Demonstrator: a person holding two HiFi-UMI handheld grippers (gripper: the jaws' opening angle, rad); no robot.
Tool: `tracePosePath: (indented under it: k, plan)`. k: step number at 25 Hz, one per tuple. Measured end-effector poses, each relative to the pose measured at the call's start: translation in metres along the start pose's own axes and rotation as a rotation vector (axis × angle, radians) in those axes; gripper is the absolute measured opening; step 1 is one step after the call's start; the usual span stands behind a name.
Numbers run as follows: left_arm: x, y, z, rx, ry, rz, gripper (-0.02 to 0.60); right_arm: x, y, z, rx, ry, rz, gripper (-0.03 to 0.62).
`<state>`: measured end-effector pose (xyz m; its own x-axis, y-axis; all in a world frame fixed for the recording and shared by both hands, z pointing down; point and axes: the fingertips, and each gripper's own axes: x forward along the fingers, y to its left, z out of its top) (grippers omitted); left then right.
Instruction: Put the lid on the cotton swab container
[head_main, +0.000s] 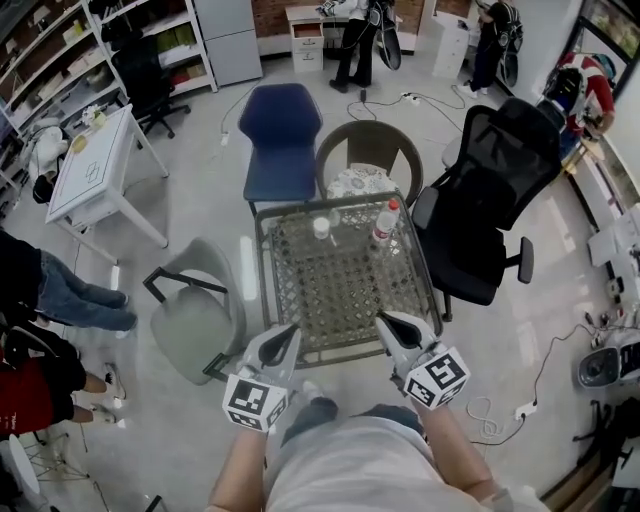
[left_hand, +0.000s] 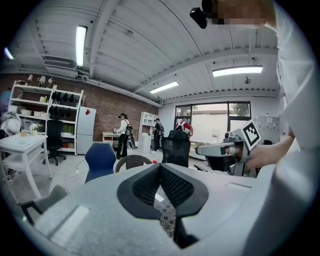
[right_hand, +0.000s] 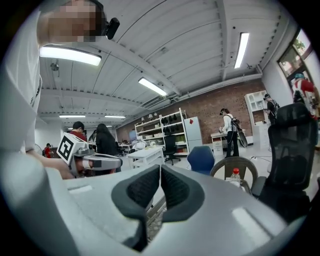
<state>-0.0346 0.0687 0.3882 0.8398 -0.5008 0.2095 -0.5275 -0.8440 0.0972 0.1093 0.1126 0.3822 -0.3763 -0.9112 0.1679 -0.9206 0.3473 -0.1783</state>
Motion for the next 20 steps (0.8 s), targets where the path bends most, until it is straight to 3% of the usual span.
tracePosePath:
  k: [9,20]
  plan:
    - [-0.013,0.071,-0.011,-0.016,0.017,-0.017,0.008,0.069,0.026,0.000,0.007,0.019,-0.003,0.011]
    - [0.001,0.094,-0.031,-0.065,0.043,-0.026,0.008,0.103,0.016,-0.010,0.008,0.060,-0.006,0.011]
